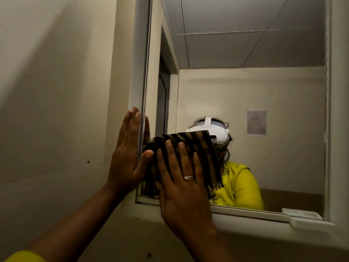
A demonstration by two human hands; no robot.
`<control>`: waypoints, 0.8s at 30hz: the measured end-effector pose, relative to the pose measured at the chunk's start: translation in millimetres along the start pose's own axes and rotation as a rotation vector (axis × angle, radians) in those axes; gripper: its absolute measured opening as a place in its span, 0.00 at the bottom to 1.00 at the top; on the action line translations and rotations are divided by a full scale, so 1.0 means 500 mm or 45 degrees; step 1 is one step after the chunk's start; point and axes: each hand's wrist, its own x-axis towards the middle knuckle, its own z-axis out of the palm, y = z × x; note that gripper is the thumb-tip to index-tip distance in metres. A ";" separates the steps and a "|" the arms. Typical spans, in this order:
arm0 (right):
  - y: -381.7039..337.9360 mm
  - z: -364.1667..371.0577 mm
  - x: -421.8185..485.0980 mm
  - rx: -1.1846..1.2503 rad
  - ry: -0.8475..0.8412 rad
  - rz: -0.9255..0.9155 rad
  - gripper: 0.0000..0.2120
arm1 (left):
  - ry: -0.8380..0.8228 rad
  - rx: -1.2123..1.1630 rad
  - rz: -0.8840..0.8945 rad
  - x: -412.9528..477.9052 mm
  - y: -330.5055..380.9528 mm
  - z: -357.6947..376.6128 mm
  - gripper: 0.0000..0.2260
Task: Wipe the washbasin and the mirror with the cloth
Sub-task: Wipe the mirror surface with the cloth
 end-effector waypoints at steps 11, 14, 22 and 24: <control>0.090 -0.043 -0.057 -0.087 0.010 0.066 0.28 | 0.058 0.270 0.012 -0.002 0.026 0.002 0.37; 0.116 -0.055 -0.072 -0.107 0.003 0.092 0.28 | 0.064 0.301 -0.002 -0.003 0.031 0.004 0.36; 0.181 -0.084 -0.096 -0.165 -0.039 0.139 0.28 | 0.141 0.322 -0.130 -0.005 0.059 0.024 0.39; 0.196 -0.093 -0.103 -0.170 -0.041 0.170 0.28 | 0.143 0.341 -0.122 -0.010 0.050 0.027 0.37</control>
